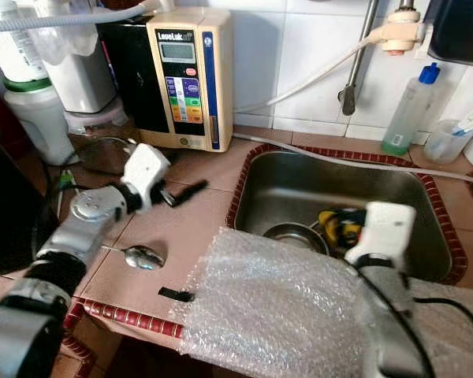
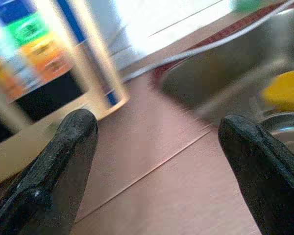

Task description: Kitchen organization

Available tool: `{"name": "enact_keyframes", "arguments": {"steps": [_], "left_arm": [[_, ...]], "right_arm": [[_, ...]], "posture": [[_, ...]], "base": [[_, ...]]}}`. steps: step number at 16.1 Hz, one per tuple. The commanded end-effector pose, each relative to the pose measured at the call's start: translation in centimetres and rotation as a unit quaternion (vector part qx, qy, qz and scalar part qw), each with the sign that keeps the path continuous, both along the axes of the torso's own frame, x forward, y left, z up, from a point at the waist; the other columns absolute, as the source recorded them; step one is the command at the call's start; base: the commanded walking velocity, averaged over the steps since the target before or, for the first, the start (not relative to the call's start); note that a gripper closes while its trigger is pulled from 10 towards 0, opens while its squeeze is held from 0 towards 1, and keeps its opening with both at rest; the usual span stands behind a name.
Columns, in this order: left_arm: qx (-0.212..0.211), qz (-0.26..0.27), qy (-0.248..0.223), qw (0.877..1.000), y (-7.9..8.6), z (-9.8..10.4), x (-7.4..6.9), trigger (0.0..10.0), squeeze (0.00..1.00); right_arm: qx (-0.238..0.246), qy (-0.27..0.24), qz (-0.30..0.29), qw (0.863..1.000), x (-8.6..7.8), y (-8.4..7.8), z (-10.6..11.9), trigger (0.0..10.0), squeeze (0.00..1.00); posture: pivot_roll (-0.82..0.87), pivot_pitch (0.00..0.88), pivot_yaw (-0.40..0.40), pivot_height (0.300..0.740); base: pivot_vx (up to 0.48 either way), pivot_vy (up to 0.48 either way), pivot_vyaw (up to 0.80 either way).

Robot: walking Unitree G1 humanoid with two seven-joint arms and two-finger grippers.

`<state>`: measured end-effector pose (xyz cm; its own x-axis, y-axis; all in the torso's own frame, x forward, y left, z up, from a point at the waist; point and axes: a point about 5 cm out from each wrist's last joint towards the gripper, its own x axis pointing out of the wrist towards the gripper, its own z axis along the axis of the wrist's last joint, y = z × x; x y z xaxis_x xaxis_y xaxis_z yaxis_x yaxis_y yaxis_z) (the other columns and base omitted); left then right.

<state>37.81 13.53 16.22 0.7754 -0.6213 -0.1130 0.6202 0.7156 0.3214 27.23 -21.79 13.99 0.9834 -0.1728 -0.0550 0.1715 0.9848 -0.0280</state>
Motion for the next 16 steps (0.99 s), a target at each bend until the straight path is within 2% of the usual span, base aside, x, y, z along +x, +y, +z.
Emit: {"name": "enact_keyframes", "arguments": {"steps": [1, 2, 3, 4, 5, 6, 7, 8, 10, 11, 12, 14, 15, 16], "left_arm": [[0.011, 0.018, 0.015, 1.0, 0.3, -0.4, 0.2, 10.0, 1.0], [0.024, 0.046, 0.041, 0.998, 0.1, -1.3, 0.5, 10.0, 1.0], [0.013, 0.056, 0.053, 0.997, -0.2, -1.5, 0.6, 10.0, 1.0], [-0.007, 0.059, 0.068, 0.996, -0.9, -1.7, 0.7, 10.0, 0.85], [-0.009, 0.062, 0.073, 0.995, -1.3, -1.9, 0.8, 10.0, 0.32], [-0.012, 0.064, 0.077, 0.995, -1.7, -2.0, 0.8, 10.0, 0.0], [-0.021, 0.069, 0.076, 0.995, -2.4, -2.0, 0.9, 10.0, 0.0], [-0.043, 0.087, 0.073, 0.993, -2.6, -1.7, 1.2, 10.0, 0.0], [-0.081, 0.116, 0.065, 0.988, -2.7, -0.8, 1.6, 10.0, 0.0], [-0.091, 0.123, 0.067, 0.986, -2.8, -0.7, 1.8, 10.0, 0.0], [-0.087, 0.136, 0.067, 0.985, -2.7, -0.7, 1.9, 10.0, 0.0], [-0.09, 0.146, 0.07, 0.983, -2.6, -0.8, 1.9, 10.0, 0.0], [-0.092, 0.151, 0.074, 0.981, -2.6, -0.9, 1.9, 10.0, 0.0], [-0.092, 0.157, 0.083, 0.98, -2.6, -1.2, 1.9, 10.0, 0.0]], "right_arm": [[0.008, -0.013, 0.019, 1.0, 0.0, 0.6, 0.5, 10.0, 1.0], [0.006, -0.019, 0.063, 0.998, 0.2, 1.9, 0.8, 10.0, 1.0], [0.003, -0.024, 0.086, 0.996, 0.2, 2.6, 1.0, 10.0, 1.0], [0.006, -0.029, 0.103, 0.994, 0.2, 3.2, 1.2, 10.0, 0.98], [0.006, -0.032, 0.11, 0.993, 0.1, 3.5, 1.4, 10.0, 0.77], [0.006, -0.036, 0.119, 0.992, 0.1, 3.8, 1.6, 10.0, 0.64], [0.004, -0.039, 0.123, 0.992, -0.1, 4.0, 1.8, 10.0, 0.47], [0.007, -0.047, 0.133, 0.99, -0.2, 4.4, 2.1, 10.0, 0.4], [0.001, -0.048, 0.16, 0.986, -0.7, 5.2, 2.3, 10.0, 0.11], [-0.008, -0.041, 0.171, 0.984, -1.0, 5.5, 2.2, 10.0, 0.04], [-0.008, -0.022, 0.173, 0.985, -1.6, 5.6, 1.9, 10.0, 0.0], [-0.015, 0.01, 0.196, 0.98, -2.6, 5.9, 1.4, 10.0, 0.0], [-0.012, 0.019, 0.22, 0.975, -3.4, 6.3, 1.3, 10.0, 0.0], [-0.001, 0.026, 0.265, 0.964, -4.5, 7.1, 1.4, 10.0, 0.0]], "posture": [[0.05, 0.021, 0.059, 0.74], [0.05, 0.017, 0.061, 0.74], [0.04, 0.017, 0.062, 0.74], [0.04, 0.015, 0.062, 0.74], [0.04, 0.014, 0.066, 0.74], [0.03, 0.017, 0.067, 0.74], [0.02, 0.023, 0.067, 0.74], [0.02, 0.027, 0.069, 0.74], [0.01, 0.035, 0.072, 0.74], [0.01, 0.039, 0.074, 0.74], [0.0, 0.042, 0.075, 0.74], [-0.01, 0.057, 0.078, 0.74], [-0.03, 0.07, 0.076, 0.74], [-0.04, 0.075, 0.076, 0.74]], "base": [[0.0, 0.0, 0.0], [0.0, 0.0, 0.0], [0.0, 0.0, 0.0], [0.0, 0.0, 0.0], [0.0, 0.0, 0.0], [0.0, 0.0, 0.0], [0.0, 0.0, 0.0], [0.0, 0.0, 0.0], [0.0, 0.0, 0.0], [0.0, 0.0, 0.0], [0.0, 0.0, 0.0], [0.0, 0.0, 0.0], [0.0, 0.0, 0.0], [0.0, 0.0, 0.0]]}}
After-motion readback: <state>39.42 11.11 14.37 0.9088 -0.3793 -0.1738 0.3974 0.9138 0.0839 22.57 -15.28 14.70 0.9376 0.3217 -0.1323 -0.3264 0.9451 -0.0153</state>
